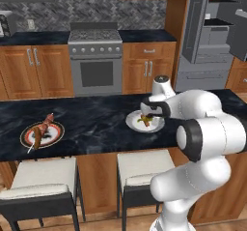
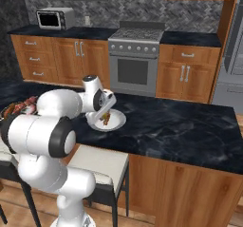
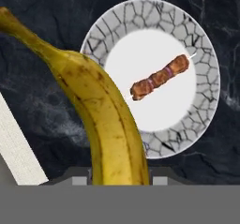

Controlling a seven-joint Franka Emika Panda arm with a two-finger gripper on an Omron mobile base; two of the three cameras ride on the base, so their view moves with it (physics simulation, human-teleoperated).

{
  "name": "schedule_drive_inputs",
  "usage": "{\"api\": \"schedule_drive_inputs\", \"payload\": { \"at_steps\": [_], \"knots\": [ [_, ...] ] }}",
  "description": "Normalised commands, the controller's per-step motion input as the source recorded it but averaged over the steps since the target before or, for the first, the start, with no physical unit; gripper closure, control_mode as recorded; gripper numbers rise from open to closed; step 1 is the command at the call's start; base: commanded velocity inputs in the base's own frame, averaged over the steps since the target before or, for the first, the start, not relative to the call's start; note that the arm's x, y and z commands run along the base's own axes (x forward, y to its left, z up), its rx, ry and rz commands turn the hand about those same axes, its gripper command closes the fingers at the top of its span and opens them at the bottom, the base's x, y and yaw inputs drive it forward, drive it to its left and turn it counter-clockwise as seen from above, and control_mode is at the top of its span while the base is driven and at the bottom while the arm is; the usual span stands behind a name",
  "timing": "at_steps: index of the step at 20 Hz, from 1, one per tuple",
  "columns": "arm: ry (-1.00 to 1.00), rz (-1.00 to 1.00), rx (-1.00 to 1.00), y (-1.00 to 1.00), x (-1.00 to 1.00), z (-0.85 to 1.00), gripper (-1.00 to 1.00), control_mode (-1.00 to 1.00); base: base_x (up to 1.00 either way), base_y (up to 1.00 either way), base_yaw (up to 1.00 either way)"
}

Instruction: Pick up each banana from the fridge and place one banana on each plate on the dining counter.

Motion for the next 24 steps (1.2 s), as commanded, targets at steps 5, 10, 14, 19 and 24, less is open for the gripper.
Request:
{"api": "schedule_drive_inputs", "payload": {
  "at_steps": [5,10,14,19,24],
  "knots": [
    [0.00,0.07,0.05,-0.03,0.35,-0.21,1.00,-1.00,0.00,0.00,0.00],
    [0.01,0.01,0.02,0.00,0.31,-0.23,1.00,-1.00,0.00,0.00,0.00],
    [0.02,0.00,0.01,0.00,0.24,-0.24,1.00,-1.00,0.00,0.00,0.00],
    [0.03,0.00,0.00,0.00,0.21,-0.25,1.00,-1.00,0.00,0.00,0.00],
    [0.02,0.00,0.00,0.00,0.09,-0.22,1.00,-1.00,0.00,0.00,0.00]
  ]
}}
